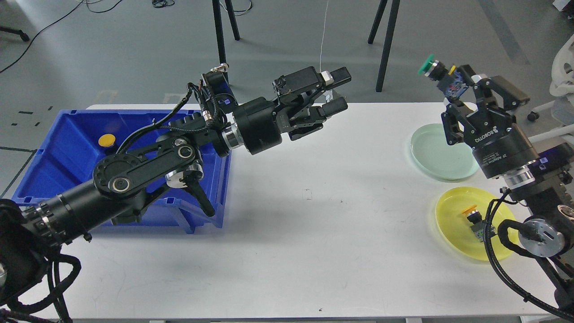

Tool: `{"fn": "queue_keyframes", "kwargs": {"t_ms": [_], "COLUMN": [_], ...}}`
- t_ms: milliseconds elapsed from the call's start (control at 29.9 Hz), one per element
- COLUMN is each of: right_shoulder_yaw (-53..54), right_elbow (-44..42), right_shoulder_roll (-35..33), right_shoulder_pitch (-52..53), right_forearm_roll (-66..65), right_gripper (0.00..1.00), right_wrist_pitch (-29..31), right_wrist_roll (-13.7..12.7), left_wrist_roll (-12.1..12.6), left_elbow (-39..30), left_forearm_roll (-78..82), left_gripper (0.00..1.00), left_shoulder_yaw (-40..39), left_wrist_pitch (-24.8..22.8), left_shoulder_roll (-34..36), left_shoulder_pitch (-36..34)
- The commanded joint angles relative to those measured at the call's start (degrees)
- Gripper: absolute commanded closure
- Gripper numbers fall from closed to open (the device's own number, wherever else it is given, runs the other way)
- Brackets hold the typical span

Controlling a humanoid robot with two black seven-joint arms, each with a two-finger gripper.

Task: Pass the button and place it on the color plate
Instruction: 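Open the left gripper and pull the right gripper away with the button, then lower the green button onto the pale green plate and open the right gripper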

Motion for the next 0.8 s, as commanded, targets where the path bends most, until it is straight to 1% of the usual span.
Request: {"fn": "queue_keyframes", "kwargs": {"t_ms": [0, 134, 267, 334, 401, 501, 601, 768], "right_shoulder_yaw": [1.59, 0.71, 0.27, 0.27, 0.10, -2.79, -6.22, -7.11], "right_elbow": [-8.91, -20.34, -31.94, -35.47, -36.54, -36.36, -36.63, -36.72], "right_shoulder_roll": [2.33, 2.60, 6.02, 7.52, 7.96, 9.19, 10.68, 14.55], "right_shoulder_pitch": [-0.44, 1.92, 6.49, 8.34, 9.40, 10.80, 13.17, 14.06], "right_forearm_roll": [10.19, 18.73, 23.40, 23.67, 23.58, 23.67, 23.67, 23.85], "right_gripper": [0.91, 0.92, 0.92, 0.92, 0.92, 0.92, 0.92, 0.92], "right_wrist_pitch": [-0.95, -1.04, -1.12, -1.12, -1.91, -6.21, -8.85, -10.88], "right_wrist_roll": [-0.01, -0.01, -0.01, -0.06, -1.72, -4.44, -5.59, -9.11], "left_wrist_roll": [0.01, 0.01, 0.01, 0.01, 0.01, 0.01, 0.01, 0.01], "left_elbow": [0.08, 0.08, 0.08, 0.08, 0.08, 0.08, 0.08, 0.08], "left_forearm_roll": [0.00, 0.00, 0.00, 0.00, 0.00, 0.00, -0.08, -0.08], "left_gripper": [0.18, 0.18, 0.18, 0.18, 0.18, 0.18, 0.18, 0.18], "left_shoulder_yaw": [0.00, 0.00, 0.00, 0.00, 0.00, 0.00, 0.00, 0.00], "left_wrist_pitch": [0.00, 0.00, 0.00, 0.00, 0.00, 0.00, 0.00, 0.00], "left_shoulder_roll": [0.01, 0.01, 0.01, 0.01, 0.01, -0.08, -0.08, 0.01], "left_shoulder_pitch": [0.00, 0.00, 0.00, 0.00, 0.00, 0.00, 0.00, 0.00]}}
